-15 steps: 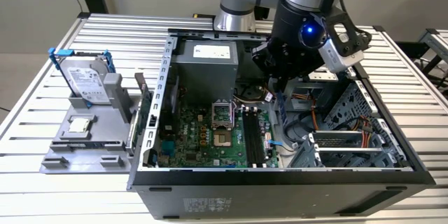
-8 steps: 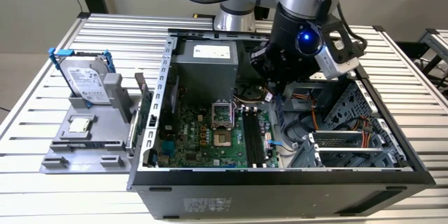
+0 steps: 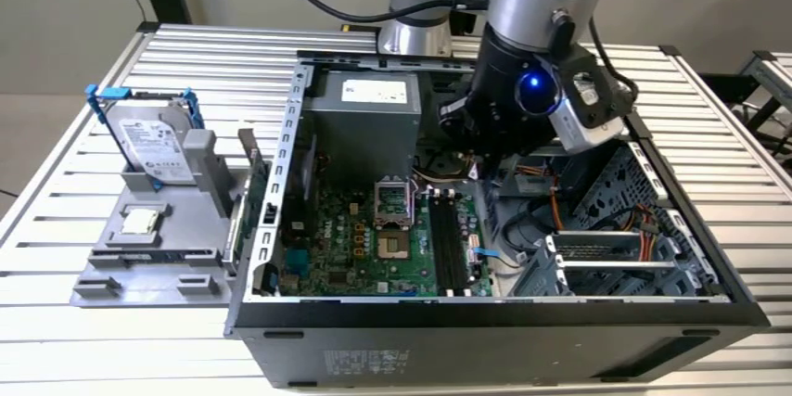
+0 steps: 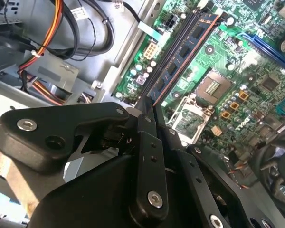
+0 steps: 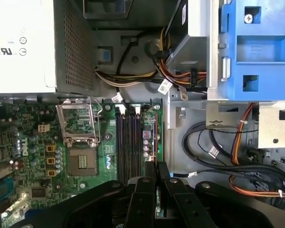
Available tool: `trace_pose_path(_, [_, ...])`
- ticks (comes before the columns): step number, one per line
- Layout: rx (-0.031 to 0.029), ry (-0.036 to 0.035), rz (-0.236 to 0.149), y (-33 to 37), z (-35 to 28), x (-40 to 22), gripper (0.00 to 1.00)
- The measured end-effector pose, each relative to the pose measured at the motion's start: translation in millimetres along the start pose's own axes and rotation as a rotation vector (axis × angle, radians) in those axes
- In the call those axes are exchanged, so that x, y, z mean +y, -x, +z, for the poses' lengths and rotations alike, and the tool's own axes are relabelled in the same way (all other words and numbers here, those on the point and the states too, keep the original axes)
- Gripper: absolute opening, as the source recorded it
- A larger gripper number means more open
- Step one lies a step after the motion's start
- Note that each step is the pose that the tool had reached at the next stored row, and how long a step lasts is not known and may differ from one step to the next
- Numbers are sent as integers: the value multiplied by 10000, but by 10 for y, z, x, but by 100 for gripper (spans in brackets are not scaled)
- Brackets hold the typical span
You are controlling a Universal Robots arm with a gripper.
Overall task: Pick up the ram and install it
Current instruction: 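Insert the ram into the slot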
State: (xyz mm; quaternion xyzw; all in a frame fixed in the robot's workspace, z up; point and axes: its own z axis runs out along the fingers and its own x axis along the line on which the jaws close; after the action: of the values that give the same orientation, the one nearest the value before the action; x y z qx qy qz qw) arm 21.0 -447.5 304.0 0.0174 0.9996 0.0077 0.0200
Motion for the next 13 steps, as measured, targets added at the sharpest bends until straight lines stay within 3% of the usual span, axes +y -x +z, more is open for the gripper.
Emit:
trace_pose_path(6, [-6,1,-1,-16,109,-2,0])
trace_pose_path(13, [-56,3,-3,-27,237,-4,0])
